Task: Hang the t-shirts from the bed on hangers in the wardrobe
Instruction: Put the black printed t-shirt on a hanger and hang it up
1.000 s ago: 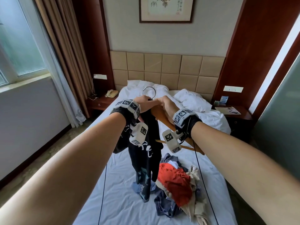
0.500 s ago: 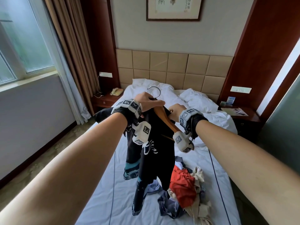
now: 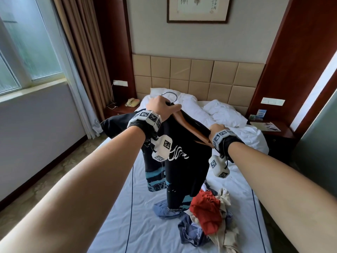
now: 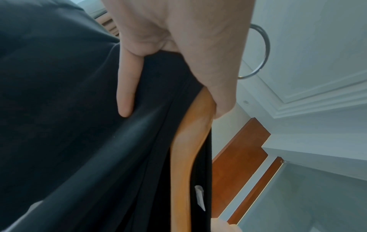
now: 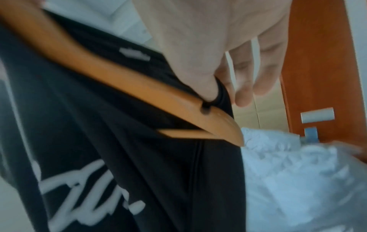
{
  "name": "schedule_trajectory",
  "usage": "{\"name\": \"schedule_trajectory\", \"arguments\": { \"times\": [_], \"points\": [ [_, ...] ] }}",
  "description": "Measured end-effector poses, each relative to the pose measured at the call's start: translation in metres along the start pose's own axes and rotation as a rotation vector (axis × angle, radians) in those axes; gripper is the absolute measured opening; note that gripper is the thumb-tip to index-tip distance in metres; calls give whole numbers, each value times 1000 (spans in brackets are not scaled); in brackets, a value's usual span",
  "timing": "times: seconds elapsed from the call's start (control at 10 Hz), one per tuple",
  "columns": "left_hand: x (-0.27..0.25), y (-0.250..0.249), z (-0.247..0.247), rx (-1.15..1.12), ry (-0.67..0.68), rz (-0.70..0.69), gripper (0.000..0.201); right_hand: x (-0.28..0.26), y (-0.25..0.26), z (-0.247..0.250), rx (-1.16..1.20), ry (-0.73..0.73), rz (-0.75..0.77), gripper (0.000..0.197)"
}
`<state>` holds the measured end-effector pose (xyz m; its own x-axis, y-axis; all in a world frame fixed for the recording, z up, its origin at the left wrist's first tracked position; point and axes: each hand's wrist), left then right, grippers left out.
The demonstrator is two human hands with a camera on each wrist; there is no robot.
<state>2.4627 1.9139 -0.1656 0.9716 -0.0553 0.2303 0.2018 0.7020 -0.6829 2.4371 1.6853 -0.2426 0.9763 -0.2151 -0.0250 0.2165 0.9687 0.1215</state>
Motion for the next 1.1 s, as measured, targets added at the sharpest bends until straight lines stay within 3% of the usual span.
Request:
{"name": "schedule_trajectory", "arguments": {
  "times": [0.2, 0.3, 0.4, 0.6, 0.7, 0.8, 0.9, 1.0, 1.1],
  "points": [
    [-3, -7, -5, -23, -32, -8, 45, -9, -6, -1, -63, 13, -64, 16],
    [0, -4, -4, -50, -36, 5, 41, 2, -16, -12, 31, 105, -91, 30],
    [0, -2, -4, -62, -60, -8, 41, 15, -27, -11, 388, 139, -91, 40],
    [-2, 0, -4, -103, -74, -21, 43, 11, -30, -6, 519, 155, -77, 38],
    [2, 3, -1, -110, -72, -9, 41, 2, -33, -3, 312, 114, -61, 22],
    [6, 9, 2, -158, -109, 50, 51, 6, -35, -7, 384, 101, -79, 28],
    [10, 16, -1, -216, -114, 100, 56, 12, -28, -9, 444, -39, -159, 33],
    [9, 19, -2, -260, -100, 134, 57, 6, -22, -5, 156, -163, -111, 26],
    [7, 20, 0, -315, -85, 155, 48, 1, -26, -11, 20, -164, -77, 30]
  ]
}}
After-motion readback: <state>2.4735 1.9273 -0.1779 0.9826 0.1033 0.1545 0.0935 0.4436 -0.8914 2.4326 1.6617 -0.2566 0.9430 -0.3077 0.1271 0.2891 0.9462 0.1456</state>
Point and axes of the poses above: each hand's wrist, its own x-axis towards the middle knuckle, its own z-axis out of the back of the hand, y = z × x, and after that the axes turned 9 degrees about z, right-handed
